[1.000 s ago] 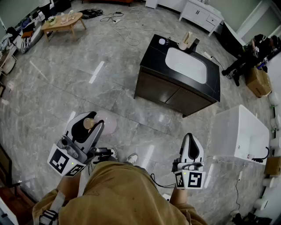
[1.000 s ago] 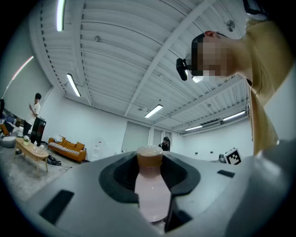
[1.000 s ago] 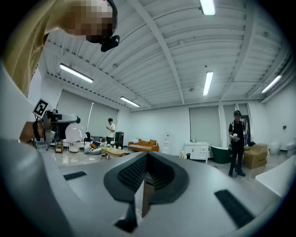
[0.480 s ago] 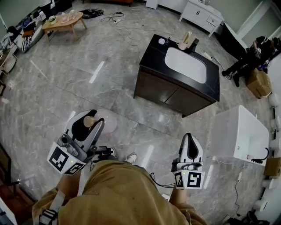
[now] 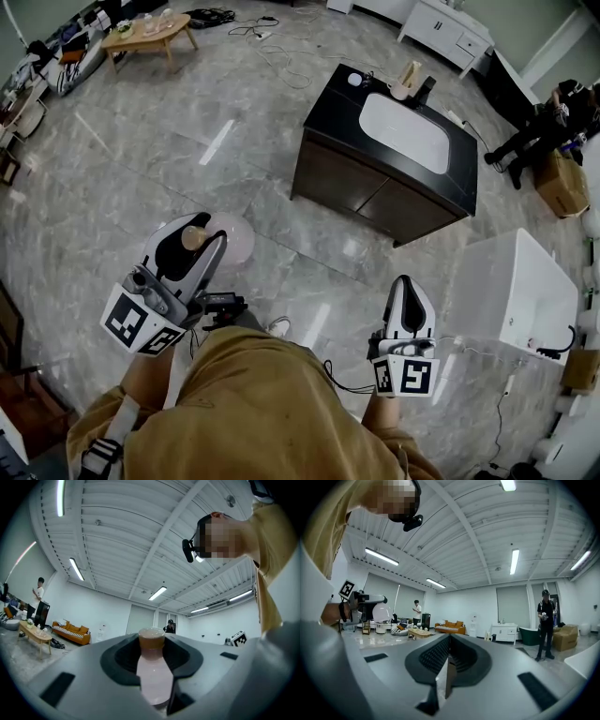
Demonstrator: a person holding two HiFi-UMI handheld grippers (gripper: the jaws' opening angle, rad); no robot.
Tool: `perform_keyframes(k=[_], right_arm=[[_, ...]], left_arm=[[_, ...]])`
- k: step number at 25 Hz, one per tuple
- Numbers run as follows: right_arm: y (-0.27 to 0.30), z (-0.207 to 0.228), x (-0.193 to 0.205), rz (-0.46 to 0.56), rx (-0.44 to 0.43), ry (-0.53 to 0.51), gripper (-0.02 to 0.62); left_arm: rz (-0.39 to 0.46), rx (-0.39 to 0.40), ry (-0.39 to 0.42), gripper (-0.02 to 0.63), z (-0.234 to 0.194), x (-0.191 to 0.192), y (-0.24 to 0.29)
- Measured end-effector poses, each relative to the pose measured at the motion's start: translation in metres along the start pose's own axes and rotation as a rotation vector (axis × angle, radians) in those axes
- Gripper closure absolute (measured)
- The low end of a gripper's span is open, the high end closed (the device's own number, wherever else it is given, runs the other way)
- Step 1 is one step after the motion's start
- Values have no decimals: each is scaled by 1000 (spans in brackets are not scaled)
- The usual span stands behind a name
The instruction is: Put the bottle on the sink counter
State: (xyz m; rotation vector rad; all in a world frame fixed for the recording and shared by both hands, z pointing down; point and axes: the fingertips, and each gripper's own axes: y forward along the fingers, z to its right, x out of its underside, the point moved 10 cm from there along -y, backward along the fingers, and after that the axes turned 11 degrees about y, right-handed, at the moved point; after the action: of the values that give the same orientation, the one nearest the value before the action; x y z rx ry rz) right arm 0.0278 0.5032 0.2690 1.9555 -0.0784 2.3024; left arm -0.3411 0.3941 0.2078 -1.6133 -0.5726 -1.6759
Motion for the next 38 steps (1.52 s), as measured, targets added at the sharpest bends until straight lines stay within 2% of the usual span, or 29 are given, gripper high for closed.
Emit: perform_keyframes(k=[10,18,24,38], right_arm=[[-8,30,0,1,27,-3,590],[13,45,0,-4,75,-19,589],[63,49,-3,-2,90,-20,589],[228,41,-18,-32,48,-39,589]], left_arm=[[11,-17,-7,479,3,9,27],[28,15,-21,479,-20,26,66],[31,49,-26,479,-55,38,103],[20,86,-25,479,-172,61,186]])
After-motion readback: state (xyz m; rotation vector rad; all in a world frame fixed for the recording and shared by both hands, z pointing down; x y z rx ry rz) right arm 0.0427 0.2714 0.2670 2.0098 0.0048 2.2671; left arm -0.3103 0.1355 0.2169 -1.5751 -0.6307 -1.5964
